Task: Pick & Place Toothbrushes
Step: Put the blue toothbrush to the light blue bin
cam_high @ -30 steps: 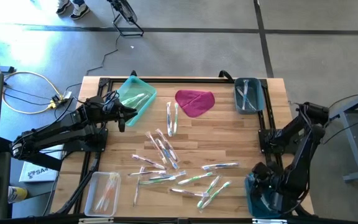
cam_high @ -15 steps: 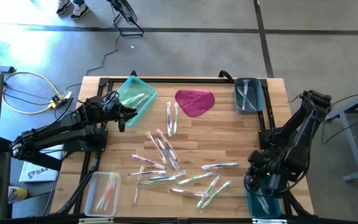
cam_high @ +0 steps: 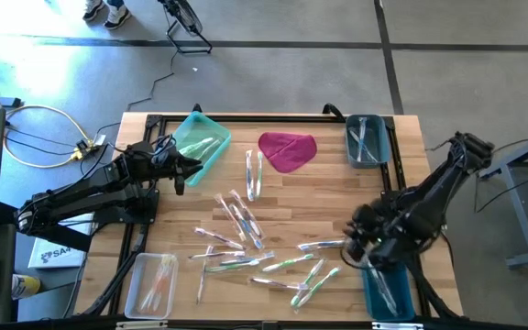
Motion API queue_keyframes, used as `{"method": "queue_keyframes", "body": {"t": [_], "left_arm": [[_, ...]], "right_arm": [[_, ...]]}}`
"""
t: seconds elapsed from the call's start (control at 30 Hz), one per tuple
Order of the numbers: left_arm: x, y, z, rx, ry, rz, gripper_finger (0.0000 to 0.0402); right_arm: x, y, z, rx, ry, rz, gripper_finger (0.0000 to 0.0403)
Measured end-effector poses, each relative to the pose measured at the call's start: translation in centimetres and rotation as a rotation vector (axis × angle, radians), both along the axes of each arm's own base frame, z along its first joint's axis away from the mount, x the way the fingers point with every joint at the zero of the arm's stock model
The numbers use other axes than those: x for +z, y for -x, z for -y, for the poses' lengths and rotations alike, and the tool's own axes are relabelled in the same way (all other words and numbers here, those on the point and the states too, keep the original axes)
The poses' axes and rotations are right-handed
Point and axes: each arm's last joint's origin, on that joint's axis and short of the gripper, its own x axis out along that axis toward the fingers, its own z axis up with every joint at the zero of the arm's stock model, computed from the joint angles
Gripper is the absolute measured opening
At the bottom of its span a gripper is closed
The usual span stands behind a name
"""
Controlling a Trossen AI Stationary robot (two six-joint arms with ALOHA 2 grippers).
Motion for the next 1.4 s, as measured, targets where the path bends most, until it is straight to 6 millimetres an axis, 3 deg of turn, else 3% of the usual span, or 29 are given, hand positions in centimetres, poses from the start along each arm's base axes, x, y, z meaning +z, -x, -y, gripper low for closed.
{"method": "queue_keyframes", "body": {"t": [0.2,0.4,0.6,0.83,1.1,1.4], "left_arm": [[-0.1,0.0,0.0,-0.001,0.003,-0.009,0.0093],[-0.6,0.2,0.1,-0.001,0.032,-0.063,0.0093],[-1.1,0.4,0.2,-0.002,0.057,-0.113,0.0093],[-2.6,0.3,0.2,-0.004,0.075,-0.145,0.0093],[-5.3,0.0,0.0,0.007,0.102,-0.133,0.0093],[-5.7,-0.1,-0.1,0.006,0.084,-0.108,0.0093]], "right_arm": [[0.8,-3.2,2.5,-0.044,0.215,0.137,0.0113],[1.6,-7.0,5.2,-0.037,0.241,0.194,0.0113],[1.8,-10.6,8.0,0.087,0.286,0.223,0.0113],[0.4,-14.1,11.1,0.191,0.264,0.243,0.0113],[-1.9,-16.3,14.3,0.232,0.184,0.217,0.0113],[-4.9,-18.7,16.0,0.237,0.135,0.244,0.0113]]}}
